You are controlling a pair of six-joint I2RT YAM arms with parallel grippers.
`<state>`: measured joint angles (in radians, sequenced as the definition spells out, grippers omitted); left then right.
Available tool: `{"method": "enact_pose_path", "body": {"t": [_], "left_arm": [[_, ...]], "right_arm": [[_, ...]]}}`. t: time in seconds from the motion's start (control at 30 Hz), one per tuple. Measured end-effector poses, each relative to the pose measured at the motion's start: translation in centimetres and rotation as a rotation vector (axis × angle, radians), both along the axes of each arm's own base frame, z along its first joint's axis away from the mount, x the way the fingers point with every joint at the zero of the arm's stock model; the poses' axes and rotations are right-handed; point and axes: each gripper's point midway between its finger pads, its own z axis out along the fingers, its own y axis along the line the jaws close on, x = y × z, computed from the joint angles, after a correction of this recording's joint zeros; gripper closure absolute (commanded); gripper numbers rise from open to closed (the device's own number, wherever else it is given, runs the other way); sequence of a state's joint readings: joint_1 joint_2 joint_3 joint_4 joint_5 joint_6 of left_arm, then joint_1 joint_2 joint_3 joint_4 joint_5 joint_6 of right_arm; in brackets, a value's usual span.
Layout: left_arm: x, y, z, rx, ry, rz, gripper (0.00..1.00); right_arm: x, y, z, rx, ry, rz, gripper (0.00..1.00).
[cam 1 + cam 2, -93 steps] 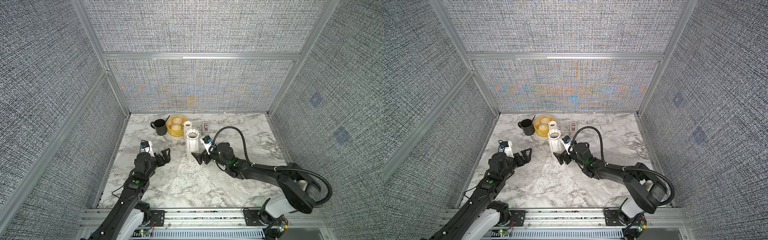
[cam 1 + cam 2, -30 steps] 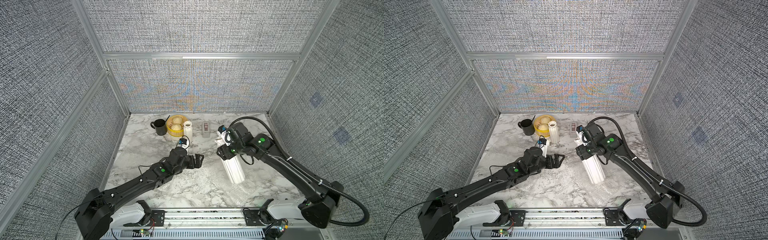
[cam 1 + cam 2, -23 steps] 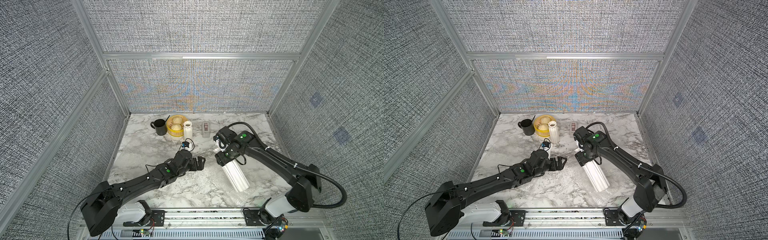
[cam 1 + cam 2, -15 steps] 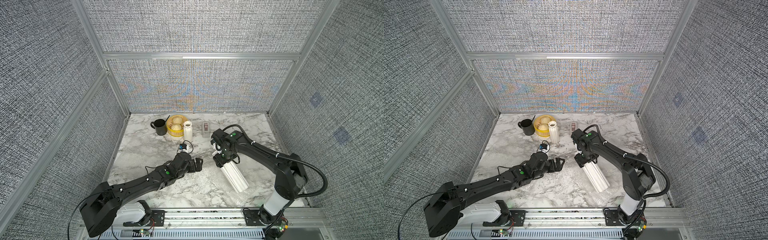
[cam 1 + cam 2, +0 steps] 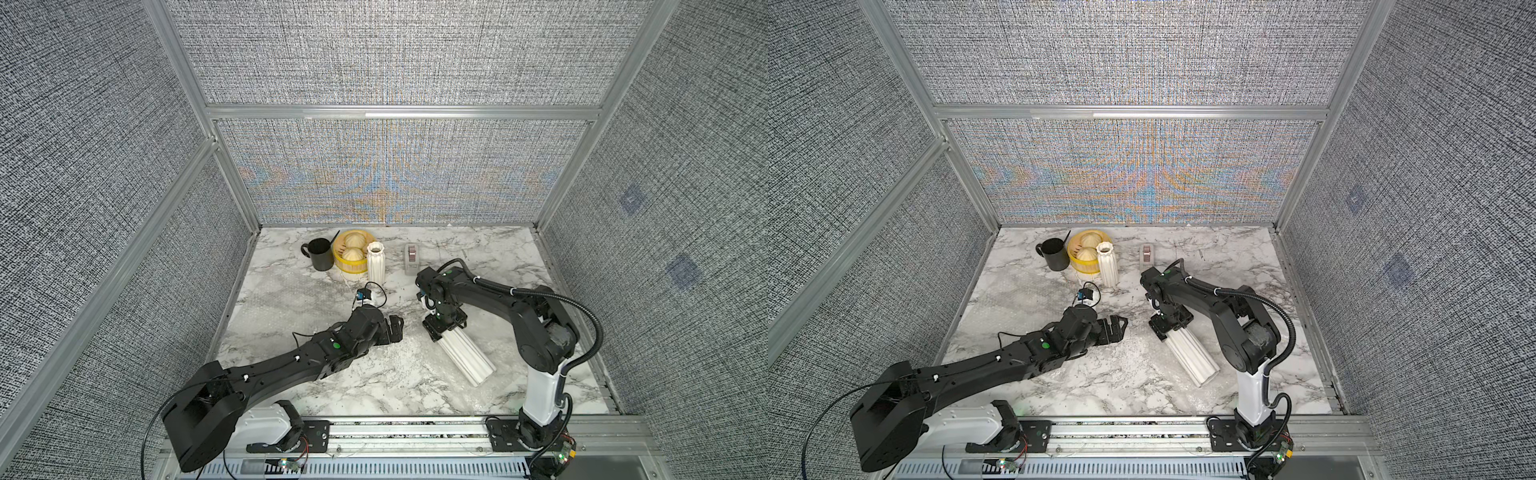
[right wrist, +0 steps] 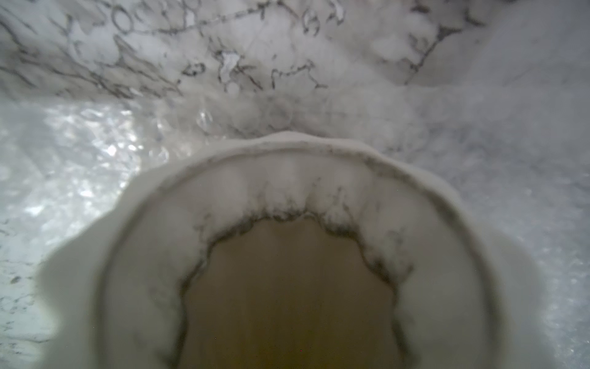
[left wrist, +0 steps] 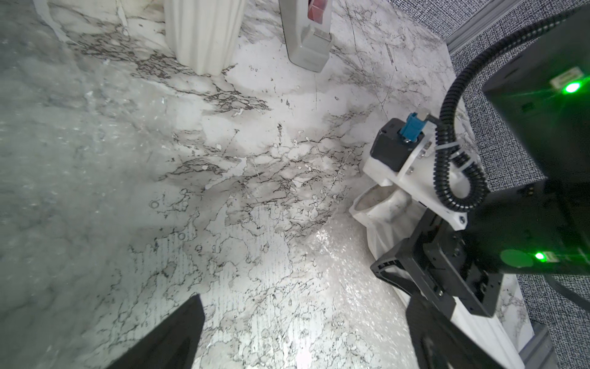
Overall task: Wrap vases in bubble wrap
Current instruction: Place the vase in bubble wrap.
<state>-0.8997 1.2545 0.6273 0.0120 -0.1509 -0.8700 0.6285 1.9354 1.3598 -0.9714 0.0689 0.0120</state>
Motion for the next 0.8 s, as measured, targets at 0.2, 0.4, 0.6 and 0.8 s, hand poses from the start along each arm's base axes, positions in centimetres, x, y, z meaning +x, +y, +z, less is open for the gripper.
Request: {"method": "enact_pose_path", "body": {"t": [0.2, 0.4, 0.6, 0.8], "left_arm": [[0.1, -0.1, 0.2, -0.002, -0.002, 0.004, 0.01], [0.1, -0.1, 0.9, -0.017, -0.014, 0.004, 0.01], [-0.5, 0.7, 1.4, -0.047, -0.015, 0.018, 0.01], [-1.7, 2.7, 0.4, -0.047, 0.008, 0.056, 0.01]], "right_arm": [[0.2, 0.2, 0.1, 0.011, -0.015, 0.013, 0.07], [1.0, 0.9, 3.0, 0.071, -0.107, 0.017, 0.01], [-1.3, 2.3, 7.2, 0.071, -0.215, 0.044, 0.01], [-7.2, 3.8, 7.5, 0.030, -0.235, 0.076, 0.05]]}}
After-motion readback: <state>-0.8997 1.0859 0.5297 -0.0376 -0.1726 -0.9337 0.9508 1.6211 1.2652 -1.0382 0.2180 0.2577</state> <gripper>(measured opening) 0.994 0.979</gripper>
